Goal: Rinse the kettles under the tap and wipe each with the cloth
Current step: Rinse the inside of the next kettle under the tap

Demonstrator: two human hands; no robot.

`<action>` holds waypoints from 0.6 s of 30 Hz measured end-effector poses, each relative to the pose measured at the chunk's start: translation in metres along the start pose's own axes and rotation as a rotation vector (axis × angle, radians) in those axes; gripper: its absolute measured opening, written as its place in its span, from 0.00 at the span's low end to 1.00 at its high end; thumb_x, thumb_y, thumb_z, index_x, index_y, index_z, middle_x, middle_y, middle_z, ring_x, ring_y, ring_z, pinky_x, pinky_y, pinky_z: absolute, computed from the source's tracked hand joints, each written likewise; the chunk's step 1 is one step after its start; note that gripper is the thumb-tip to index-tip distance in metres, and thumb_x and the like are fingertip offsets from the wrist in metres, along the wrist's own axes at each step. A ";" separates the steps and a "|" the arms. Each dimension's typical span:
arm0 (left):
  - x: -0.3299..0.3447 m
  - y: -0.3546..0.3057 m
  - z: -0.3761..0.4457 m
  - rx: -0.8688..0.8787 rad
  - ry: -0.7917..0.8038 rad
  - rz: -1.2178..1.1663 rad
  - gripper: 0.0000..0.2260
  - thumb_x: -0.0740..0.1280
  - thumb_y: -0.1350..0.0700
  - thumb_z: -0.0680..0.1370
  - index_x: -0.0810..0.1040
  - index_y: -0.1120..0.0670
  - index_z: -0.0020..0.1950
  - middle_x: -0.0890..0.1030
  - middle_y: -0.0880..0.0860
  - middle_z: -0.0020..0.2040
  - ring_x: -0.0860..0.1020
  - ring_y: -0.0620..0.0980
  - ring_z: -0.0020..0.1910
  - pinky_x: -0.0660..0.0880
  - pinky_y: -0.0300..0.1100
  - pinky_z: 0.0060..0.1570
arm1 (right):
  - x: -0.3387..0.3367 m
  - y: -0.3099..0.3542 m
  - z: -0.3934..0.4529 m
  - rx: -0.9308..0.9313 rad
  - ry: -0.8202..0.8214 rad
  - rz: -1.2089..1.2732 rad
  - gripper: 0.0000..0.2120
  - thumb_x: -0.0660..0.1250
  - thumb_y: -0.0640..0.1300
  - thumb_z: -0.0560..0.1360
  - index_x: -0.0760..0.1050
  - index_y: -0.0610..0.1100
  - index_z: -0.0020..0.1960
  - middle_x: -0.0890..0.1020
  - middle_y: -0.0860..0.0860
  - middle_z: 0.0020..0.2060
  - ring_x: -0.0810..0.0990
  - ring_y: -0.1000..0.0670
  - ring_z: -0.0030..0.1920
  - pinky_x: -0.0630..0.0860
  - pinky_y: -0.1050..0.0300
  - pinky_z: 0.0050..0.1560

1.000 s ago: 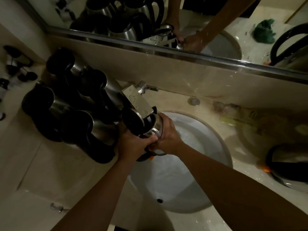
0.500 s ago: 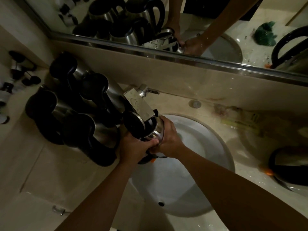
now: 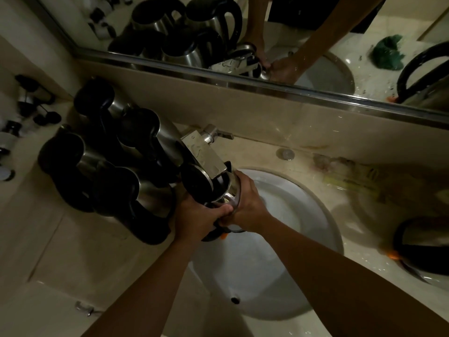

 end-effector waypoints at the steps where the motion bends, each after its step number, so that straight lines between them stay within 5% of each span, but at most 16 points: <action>1: 0.000 -0.002 0.000 -0.001 0.005 -0.001 0.36 0.84 0.48 0.62 0.77 0.51 0.68 0.82 0.48 0.62 0.77 0.49 0.64 0.70 0.39 0.54 | -0.001 0.000 0.000 0.000 0.001 0.000 0.65 0.88 0.49 0.52 0.56 0.53 0.81 0.66 0.50 0.75 0.67 0.45 0.75 0.73 0.39 0.73; 18: -0.003 0.004 0.002 0.010 0.005 -0.076 0.33 0.85 0.52 0.62 0.78 0.51 0.65 0.77 0.41 0.52 0.74 0.41 0.55 0.69 0.34 0.50 | 0.002 0.006 -0.001 -0.027 -0.006 -0.040 0.64 0.87 0.50 0.53 0.55 0.51 0.81 0.66 0.50 0.75 0.67 0.46 0.74 0.73 0.40 0.74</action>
Point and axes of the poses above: each hand's wrist, its own z-axis towards the middle knuckle, its own x-axis out of the palm, y = z × x, the point moved 9 cm from there along z, towards the middle knuckle
